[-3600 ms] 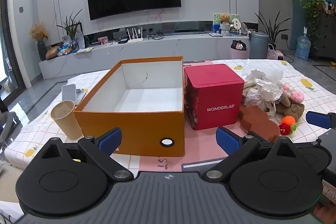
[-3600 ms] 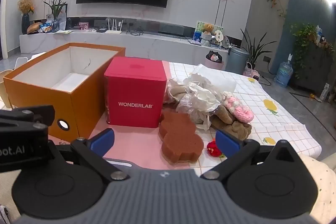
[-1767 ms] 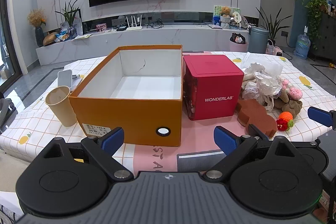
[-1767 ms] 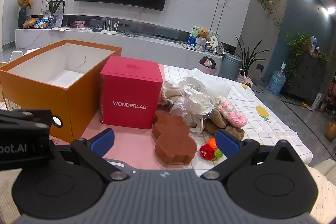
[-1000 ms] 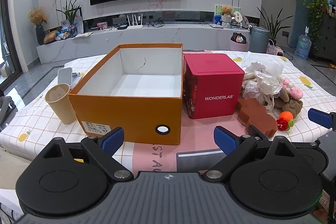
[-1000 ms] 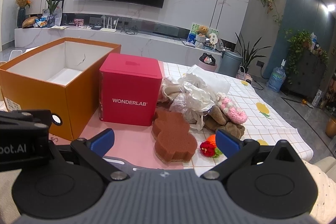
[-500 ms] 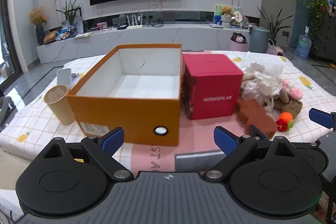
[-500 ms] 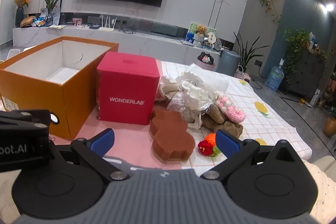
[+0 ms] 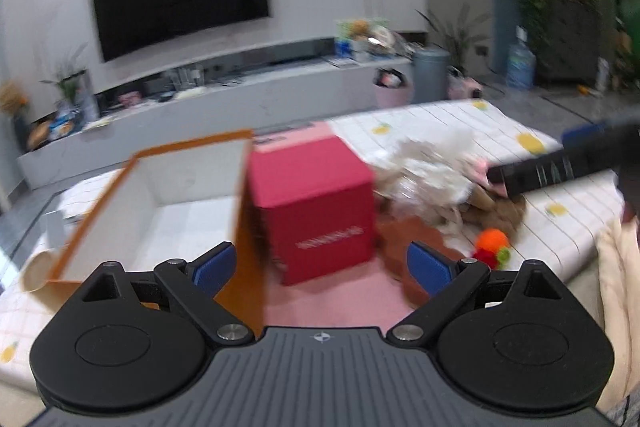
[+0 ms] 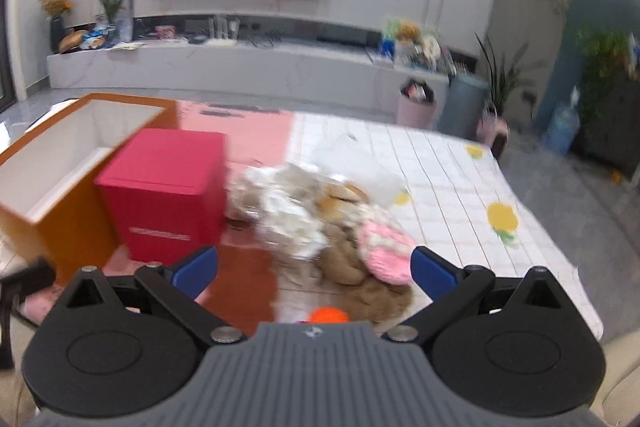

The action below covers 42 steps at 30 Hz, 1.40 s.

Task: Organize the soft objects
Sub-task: 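Grasp the brown bear sponge with the left tool while the right tool grasps the orange crocheted ball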

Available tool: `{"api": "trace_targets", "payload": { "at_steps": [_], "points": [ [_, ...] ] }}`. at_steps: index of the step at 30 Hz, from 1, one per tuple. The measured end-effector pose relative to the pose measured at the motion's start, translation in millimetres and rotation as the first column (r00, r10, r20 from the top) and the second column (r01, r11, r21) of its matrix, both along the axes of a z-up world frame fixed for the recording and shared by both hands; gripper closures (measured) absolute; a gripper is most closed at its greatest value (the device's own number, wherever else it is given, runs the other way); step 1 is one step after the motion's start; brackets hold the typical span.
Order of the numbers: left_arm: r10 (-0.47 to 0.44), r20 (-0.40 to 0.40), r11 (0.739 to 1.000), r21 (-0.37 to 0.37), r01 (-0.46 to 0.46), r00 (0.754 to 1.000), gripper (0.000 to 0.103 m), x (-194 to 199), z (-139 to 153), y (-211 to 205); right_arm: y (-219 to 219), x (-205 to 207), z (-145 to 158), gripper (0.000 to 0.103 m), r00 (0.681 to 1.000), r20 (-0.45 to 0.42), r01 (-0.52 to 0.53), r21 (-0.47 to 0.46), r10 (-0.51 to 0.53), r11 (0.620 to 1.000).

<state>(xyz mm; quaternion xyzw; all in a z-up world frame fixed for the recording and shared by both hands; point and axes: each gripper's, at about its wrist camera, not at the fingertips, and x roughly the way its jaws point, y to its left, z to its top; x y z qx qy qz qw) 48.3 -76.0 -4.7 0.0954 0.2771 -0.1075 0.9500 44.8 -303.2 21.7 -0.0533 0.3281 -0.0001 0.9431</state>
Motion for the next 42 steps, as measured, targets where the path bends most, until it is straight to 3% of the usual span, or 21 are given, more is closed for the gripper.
{"api": "trace_targets", "payload": {
  "at_steps": [3,6,8,10,16,17,19,22,24,26,30,34,35,38,42],
  "points": [
    [-0.033,-0.049,0.999,0.008,0.034,0.998,0.0,11.6,-21.3,-18.9,-33.7,17.5,-13.8,0.003,0.995,-0.045,0.089,0.058,-0.087,0.994],
    [-0.063,-0.119,0.998,-0.01,0.062,0.991,0.0,25.8,-45.8,-38.9,-59.2,24.7,-37.4,0.003,0.979,-0.128,0.18,0.188,-0.157,0.966],
    [-0.106,-0.115,0.994,-0.039,0.102,0.988,0.0,26.9,-56.9,-45.6,-68.6,31.0,-54.8,0.003,0.97,-0.208,0.176,0.251,-0.124,0.952],
    [-0.133,-0.084,0.99,-0.053,0.129,0.988,0.0,25.1,-71.9,-51.1,-73.1,33.9,-67.7,0.006,0.963,-0.245,0.177,0.252,-0.115,0.951],
    [-0.109,-0.085,0.991,-0.088,0.102,0.99,0.0,36.7,-108.6,-60.5,-74.6,46.2,-94.8,0.009,0.946,-0.311,0.204,0.368,-0.086,0.907],
    [-0.112,-0.095,0.99,-0.101,0.102,0.989,0.0,38.0,-111.3,-61.6,-72.3,49.9,-96.7,0.009,0.944,-0.319,0.199,0.359,-0.081,0.912],
    [-0.124,-0.113,0.988,-0.108,0.112,0.986,0.0,39.1,-116.3,-64.9,-60.6,58.2,-101.9,0.01,0.937,-0.337,0.179,0.255,-0.086,0.95],
    [-0.131,-0.104,0.99,-0.065,0.125,0.986,0.0,36.2,-122.6,-76.3,-48.6,59.9,-103.6,0.012,0.95,-0.301,0.132,0.142,-0.084,0.981],
    [-0.128,-0.087,0.991,-0.054,0.123,0.988,0.0,36.7,-123.9,-82.8,-48.8,61.2,-103.8,0.018,0.953,-0.294,0.124,0.155,-0.074,0.98],
    [-0.103,-0.073,0.994,-0.054,0.099,0.992,0.0,38.4,-124.6,-89.9,-51.3,62.4,-105.2,0.031,0.954,-0.296,0.119,0.199,-0.056,0.973],
    [-0.019,-0.091,0.998,-0.053,0.014,0.996,0.0,46.0,-127.8,-97.7,-51.3,64.1,-109.4,0.033,0.954,-0.296,0.109,0.202,-0.046,0.973],
    [0.072,-0.081,0.994,-0.074,-0.078,0.994,0.0,47.7,-126.9,-93.9,-55.5,63.6,-109.2,0.05,0.952,-0.305,0.114,0.24,-0.037,0.964],
    [0.09,-0.055,0.992,-0.083,-0.094,0.994,0.007,44.3,-125.4,-91.2,-55.2,64.2,-108.4,0.053,0.95,-0.309,0.111,0.239,-0.033,0.965],
    [0.07,-0.025,0.995,-0.075,-0.072,0.997,0.015,37.2,-123.5,-86.9,-49.5,62.0,-102.8,0.063,0.948,-0.318,0.085,0.198,-0.018,0.977],
    [0.027,-0.013,0.998,-0.056,-0.027,1.0,0.016,30.3,-121.0,-79.7,-39.6,57.5,-100.7,0.062,0.944,-0.331,0.05,0.147,0.002,0.988]
  ]
}}
